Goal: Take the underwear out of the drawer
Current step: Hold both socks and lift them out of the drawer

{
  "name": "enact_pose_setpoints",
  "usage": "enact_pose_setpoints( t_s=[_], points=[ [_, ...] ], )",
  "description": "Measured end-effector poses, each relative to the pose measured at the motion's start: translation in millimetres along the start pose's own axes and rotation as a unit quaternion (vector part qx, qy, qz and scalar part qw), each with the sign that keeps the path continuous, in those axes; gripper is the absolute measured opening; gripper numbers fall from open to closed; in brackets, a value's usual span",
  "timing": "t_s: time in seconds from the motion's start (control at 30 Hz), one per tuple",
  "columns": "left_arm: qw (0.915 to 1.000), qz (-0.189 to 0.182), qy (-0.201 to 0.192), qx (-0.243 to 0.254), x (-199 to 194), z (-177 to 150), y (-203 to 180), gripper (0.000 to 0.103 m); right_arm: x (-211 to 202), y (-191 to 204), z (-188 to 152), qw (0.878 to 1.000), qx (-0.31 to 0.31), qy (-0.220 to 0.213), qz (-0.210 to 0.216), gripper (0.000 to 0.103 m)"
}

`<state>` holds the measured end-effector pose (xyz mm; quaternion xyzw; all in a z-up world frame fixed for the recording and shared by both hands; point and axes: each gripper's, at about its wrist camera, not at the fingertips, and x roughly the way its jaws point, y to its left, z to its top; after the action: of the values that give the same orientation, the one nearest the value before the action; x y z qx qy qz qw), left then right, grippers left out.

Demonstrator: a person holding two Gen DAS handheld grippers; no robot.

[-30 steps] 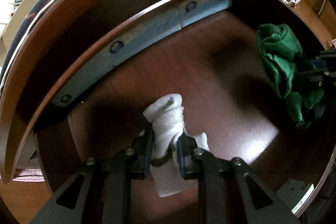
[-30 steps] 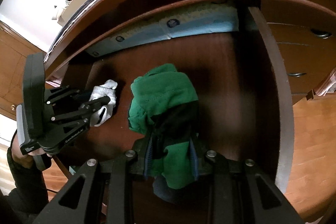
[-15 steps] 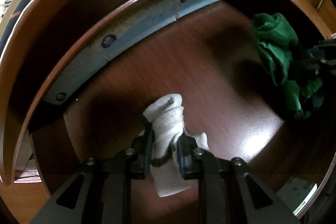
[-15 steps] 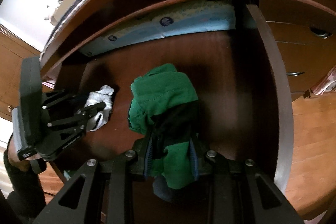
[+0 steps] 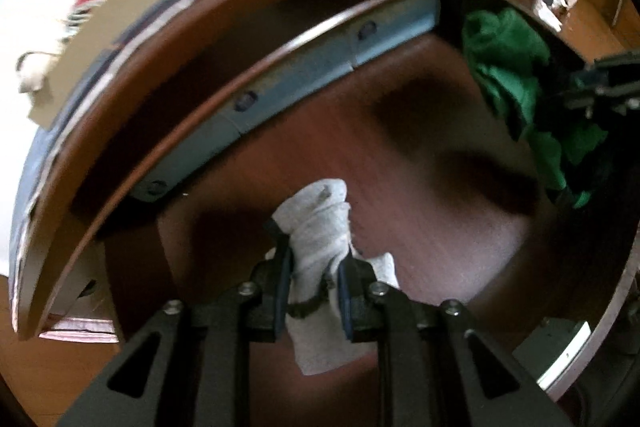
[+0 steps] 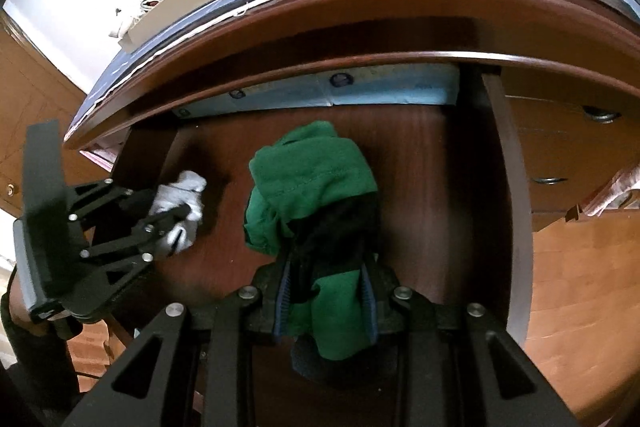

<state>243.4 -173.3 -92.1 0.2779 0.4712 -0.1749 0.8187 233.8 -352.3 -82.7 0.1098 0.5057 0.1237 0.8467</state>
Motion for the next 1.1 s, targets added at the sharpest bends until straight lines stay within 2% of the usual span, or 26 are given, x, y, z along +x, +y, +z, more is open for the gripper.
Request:
enact_pose_setpoints(
  t_s=[0.4,0.53,0.67,0.83,1.1],
  points=[
    [0.9985,0.029,-0.006,-0.047,-9.1,-23.3,18.4,0.019,6.0,-2.5,-20.8,0.999,0.009,-0.028,-0.027,0.032],
    [0.9967,0.044,-0.011,-0.068,-8.4,-35.9,23.8,0.018,8.8,-1.7,-29.0,0.999,0.012,-0.037,-0.026,0.032],
    [0.9941,0.061,-0.02,-0.087,-10.7,-43.2,27.1,0.018,13.7,2.7,-32.4,0.998,0.005,-0.044,-0.045,0.032],
    [0.9898,0.067,-0.035,-0.121,-19.2,-50.0,33.7,0.018,16.6,1.4,-36.7,0.998,0.018,-0.05,-0.044,0.032],
    [0.9879,0.07,-0.045,-0.131,-24.0,-52.4,32.3,0.019,19.9,3.3,-42.4,0.997,0.021,-0.054,-0.042,0.032]
  ],
)
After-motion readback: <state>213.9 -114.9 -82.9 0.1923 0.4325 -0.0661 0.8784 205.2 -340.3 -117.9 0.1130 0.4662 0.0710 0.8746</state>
